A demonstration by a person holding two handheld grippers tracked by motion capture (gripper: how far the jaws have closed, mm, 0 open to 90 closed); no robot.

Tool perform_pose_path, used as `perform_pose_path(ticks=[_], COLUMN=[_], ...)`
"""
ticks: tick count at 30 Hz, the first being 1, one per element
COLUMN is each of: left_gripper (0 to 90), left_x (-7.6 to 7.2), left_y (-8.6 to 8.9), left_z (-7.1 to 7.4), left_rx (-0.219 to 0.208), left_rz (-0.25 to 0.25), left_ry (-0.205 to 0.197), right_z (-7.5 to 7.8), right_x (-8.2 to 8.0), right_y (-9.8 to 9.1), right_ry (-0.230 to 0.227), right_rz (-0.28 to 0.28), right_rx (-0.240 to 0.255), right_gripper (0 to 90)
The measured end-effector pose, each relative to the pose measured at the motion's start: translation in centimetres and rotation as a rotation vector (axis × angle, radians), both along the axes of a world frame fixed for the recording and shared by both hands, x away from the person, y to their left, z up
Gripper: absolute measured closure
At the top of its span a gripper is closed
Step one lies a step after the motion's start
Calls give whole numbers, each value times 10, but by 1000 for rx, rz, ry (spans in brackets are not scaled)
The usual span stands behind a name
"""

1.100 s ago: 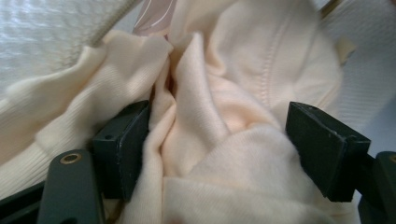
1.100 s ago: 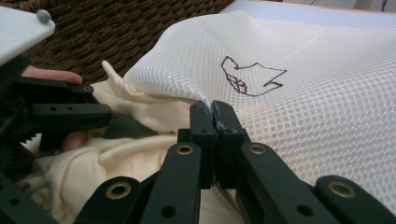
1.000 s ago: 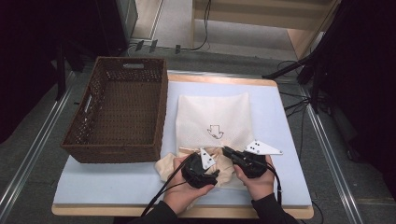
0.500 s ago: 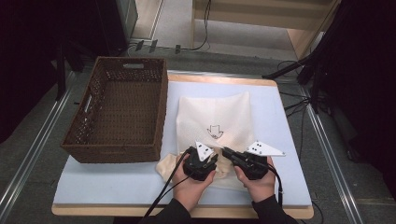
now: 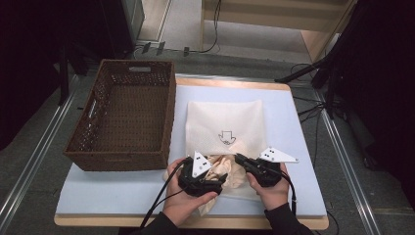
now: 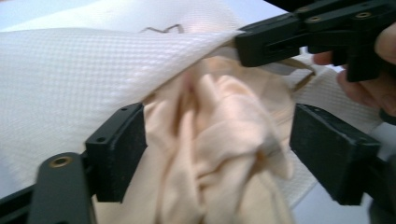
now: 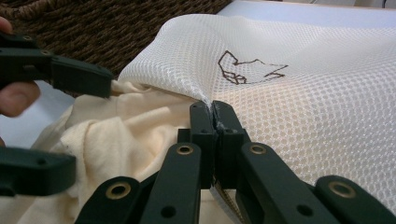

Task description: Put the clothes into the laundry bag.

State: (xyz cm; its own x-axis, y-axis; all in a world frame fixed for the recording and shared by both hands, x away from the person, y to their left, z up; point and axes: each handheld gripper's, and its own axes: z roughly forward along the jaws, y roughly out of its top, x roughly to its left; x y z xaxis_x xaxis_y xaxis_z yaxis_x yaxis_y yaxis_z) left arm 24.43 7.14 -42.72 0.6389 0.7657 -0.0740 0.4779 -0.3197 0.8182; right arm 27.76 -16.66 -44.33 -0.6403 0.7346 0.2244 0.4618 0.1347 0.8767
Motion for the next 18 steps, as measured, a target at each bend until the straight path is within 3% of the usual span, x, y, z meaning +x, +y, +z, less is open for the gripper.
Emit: perform_pose_path(ticks=[2,3,4,7,13,14,17,18], left_gripper=[145,138,137,168,538,573,617,619], left_x=[5,5,10,12,8,5,3,2], left_y=[4,4,2,-5,-15,-19,-24,-29], left_z=[-9,-9,-20,-25,-18,-13,-9,-5], left_rx=[8,8,27,50,93,100,91,79], left_rz=[-12,-12,-43,-70,-99,-100,-104,-73], left_ry=[70,70,141,162,133,106,90,63], right_z=[0,0,-1,-2,-4,-5,-2,0], right_x=[0,0,0,0,1,0,-3,-4], right_y=[0,0,1,3,4,7,9,9], right_ry=[3,4,6,9,24,23,10,8], right_rz=[-2,-1,-1,3,9,19,26,27], right_rx=[1,1,0,-7,0,-1,11,19], right_gripper=[884,884,884,884,884,885,885,885])
